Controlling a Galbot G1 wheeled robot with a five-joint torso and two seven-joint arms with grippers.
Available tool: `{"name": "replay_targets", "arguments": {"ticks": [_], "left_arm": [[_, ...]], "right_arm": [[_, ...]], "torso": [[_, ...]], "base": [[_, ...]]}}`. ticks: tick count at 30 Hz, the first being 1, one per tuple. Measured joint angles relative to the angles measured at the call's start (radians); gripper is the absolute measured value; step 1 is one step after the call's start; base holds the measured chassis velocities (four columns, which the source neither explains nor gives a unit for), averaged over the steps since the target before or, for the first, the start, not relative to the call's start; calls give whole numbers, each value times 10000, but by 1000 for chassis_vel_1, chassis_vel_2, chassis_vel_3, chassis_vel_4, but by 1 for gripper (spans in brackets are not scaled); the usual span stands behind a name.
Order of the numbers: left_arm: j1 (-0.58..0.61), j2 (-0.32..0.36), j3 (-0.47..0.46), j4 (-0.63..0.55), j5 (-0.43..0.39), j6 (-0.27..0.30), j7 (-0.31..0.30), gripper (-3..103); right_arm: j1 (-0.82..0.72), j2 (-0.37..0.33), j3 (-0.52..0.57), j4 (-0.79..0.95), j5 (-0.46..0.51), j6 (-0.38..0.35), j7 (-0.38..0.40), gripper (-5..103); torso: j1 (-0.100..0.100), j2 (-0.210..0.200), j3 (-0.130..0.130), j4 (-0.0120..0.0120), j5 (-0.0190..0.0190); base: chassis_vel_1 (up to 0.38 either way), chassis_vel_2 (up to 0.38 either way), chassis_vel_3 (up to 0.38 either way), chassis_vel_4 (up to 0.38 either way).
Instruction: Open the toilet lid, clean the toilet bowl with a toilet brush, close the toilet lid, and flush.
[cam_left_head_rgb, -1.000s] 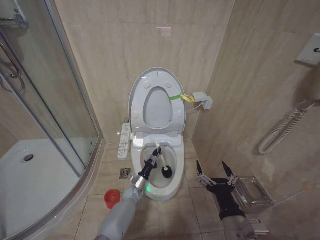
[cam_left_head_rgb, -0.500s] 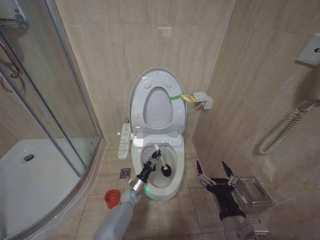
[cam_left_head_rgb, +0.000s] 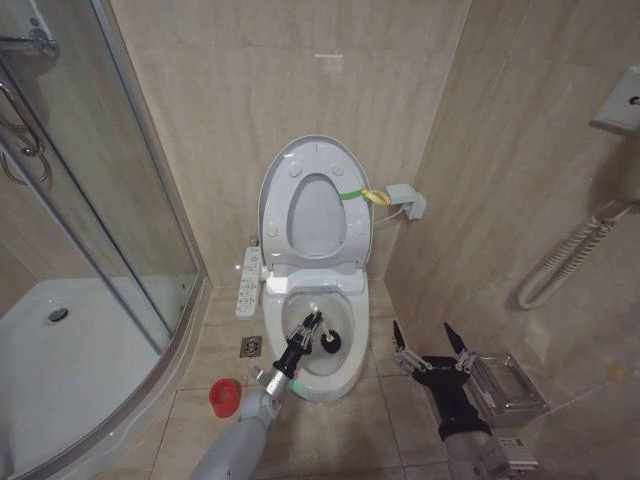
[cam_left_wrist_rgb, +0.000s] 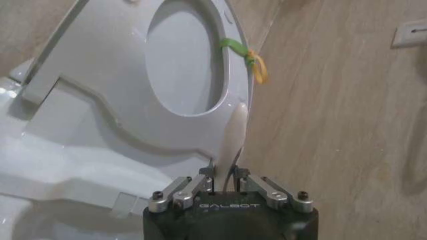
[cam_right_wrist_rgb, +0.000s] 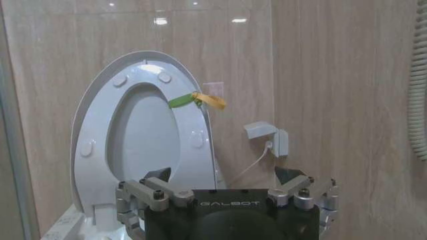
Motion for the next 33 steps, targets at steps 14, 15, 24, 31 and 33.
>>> {"name": "replay_targets", "arguments": {"ticks": [14, 15, 24, 31, 33], "left_arm": [[-7, 319, 358, -1370, -385, 440, -493, 18], [4, 261, 335, -1036, -391, 406, -403, 17], [-19, 179, 143, -520, -375, 206, -83, 17], [-168, 108, 182, -1150, -520, 330, -308, 17], [-161, -5, 181, -1132, -526, 333, -287, 17]], "right_arm": [[0, 0, 0, 0, 0, 0, 0, 100], [0, 0, 0, 0, 0, 0, -1, 100], [0, 0, 0, 0, 0, 0, 0, 100], [0, 0, 0, 0, 0, 0, 0, 100], [0, 0, 0, 0, 0, 0, -1, 100]], "torso": [[0, 1, 0, -5, -1], [0, 0, -1, -4, -1], [0, 1, 0, -2, -1], [0, 1, 0, -6, 0], [0, 1, 0, -5, 0]], "base": [[0, 0, 0, 0], [0, 0, 0, 0], [0, 0, 0, 0], [0, 0, 0, 0], [0, 0, 0, 0]]}}
